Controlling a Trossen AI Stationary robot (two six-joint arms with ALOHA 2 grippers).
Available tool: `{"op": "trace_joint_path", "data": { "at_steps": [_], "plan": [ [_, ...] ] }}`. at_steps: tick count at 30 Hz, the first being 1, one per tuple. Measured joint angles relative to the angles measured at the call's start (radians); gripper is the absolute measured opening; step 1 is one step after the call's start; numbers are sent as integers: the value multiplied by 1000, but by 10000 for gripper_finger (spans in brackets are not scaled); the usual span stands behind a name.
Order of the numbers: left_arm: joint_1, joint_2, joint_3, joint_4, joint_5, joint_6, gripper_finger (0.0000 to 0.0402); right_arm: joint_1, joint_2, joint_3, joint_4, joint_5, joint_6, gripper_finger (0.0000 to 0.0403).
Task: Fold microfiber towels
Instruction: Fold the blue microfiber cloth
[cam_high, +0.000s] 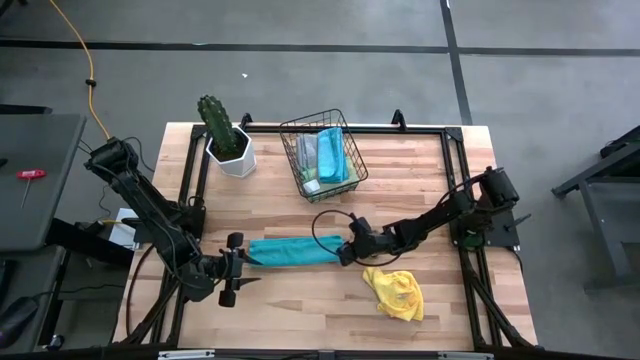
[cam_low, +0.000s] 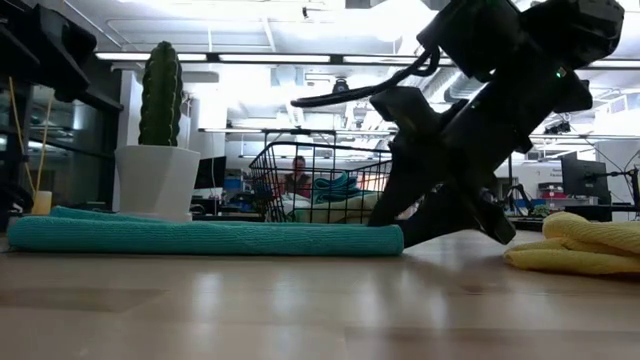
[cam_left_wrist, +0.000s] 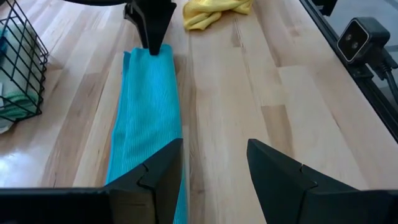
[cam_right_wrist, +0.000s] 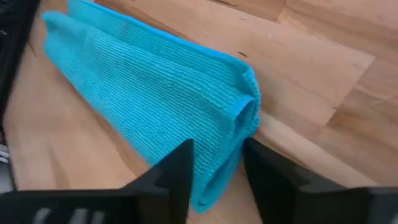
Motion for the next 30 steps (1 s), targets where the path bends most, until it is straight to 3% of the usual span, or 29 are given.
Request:
{"op": "trace_joint_path", "data": {
  "at_steps": [7, 17, 25, 30],
  "plan": [
    [0, 0, 0, -1, 0, 0, 170, 0, 2, -2, -42, 11, -131, 14],
    [12, 0, 0, 7, -7, -8, 170, -1, -46, 2, -226, 10, -179, 4],
    [122, 12, 1, 35, 65, -63, 167, -1, -216, -11, -577, 73, -169, 1],
    [223, 96, 1, 48, 103, -17, 112, -1, -304, -10, -675, 78, -154, 0]
  ]
}}
